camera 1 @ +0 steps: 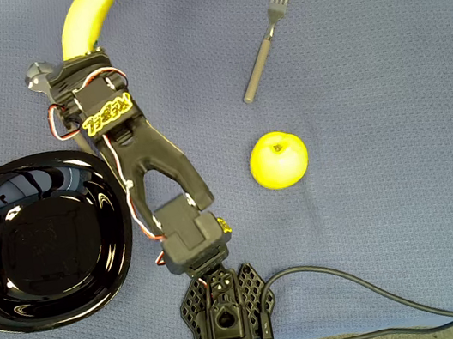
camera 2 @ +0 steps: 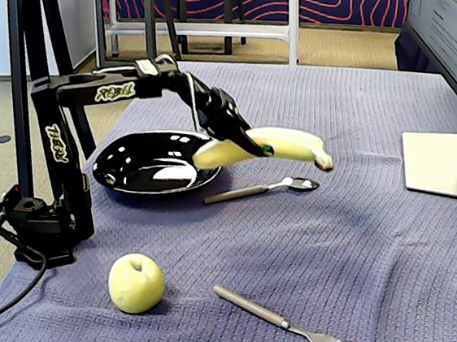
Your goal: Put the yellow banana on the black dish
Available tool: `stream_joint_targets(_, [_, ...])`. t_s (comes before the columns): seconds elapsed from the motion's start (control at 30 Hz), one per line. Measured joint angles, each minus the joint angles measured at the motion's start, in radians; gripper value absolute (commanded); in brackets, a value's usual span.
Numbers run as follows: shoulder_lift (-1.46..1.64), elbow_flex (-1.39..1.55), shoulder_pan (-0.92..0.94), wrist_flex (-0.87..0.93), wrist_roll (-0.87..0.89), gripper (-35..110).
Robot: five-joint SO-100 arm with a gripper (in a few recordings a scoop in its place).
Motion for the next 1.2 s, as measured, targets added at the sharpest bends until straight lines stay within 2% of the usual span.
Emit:
stream_joint_targets(0.33, [0.026, -0.091, -0.199, 0.175, -0.026, 0])
stream_joint_targets(0.77, [0.069, -0.091, -0.462, 0.305, -0.054, 0])
stream_joint_targets(1.2, [0.08, -0.072, -0.637, 0.359, -0.084, 0])
